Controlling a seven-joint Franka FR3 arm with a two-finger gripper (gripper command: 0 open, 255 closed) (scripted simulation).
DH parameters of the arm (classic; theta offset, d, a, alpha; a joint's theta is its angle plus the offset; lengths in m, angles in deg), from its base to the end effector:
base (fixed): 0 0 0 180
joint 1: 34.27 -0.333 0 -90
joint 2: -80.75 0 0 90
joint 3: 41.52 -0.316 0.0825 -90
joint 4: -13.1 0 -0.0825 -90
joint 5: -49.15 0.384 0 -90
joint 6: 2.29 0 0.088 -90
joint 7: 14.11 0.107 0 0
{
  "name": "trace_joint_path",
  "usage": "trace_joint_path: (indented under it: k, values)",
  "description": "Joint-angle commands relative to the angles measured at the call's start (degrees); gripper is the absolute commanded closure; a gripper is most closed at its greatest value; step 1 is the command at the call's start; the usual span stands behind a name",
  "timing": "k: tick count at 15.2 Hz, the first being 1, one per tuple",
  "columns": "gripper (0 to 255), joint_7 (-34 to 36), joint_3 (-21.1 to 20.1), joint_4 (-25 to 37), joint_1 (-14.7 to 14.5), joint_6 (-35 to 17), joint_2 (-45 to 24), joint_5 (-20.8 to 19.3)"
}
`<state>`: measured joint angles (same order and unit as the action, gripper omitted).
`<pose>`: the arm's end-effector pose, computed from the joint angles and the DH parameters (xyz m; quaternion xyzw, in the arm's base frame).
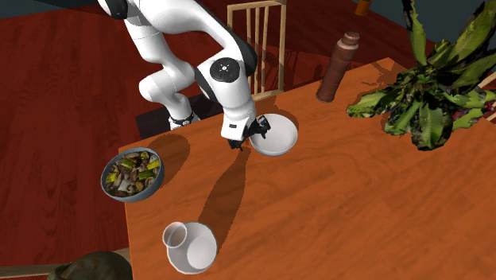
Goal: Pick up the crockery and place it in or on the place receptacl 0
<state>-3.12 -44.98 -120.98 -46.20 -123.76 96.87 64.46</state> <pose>0.4445 0.1357 0.4519 -0.9933 0.0289 -0.0055 0.1115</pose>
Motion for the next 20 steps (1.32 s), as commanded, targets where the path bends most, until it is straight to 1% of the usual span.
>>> trace_joint_path:
  k: [1,5,6,15,20]
  values:
    - [0,0.0,0.0,-0.1,0.0,-0.1,0.0,0.0]
    - [0,0.0,0.0,-0.1,0.0,-0.1,0.0,0.0]
    - [255,0.0,0.0,-0.1,0.0,-0.1,0.0,0.0]
    - [255,0.0,0.0,-0.1,0.0,-0.1,0.0,0.0]
    - [255,0.9,0.1,2.6,0.1,3.8,1.2,-0.5]
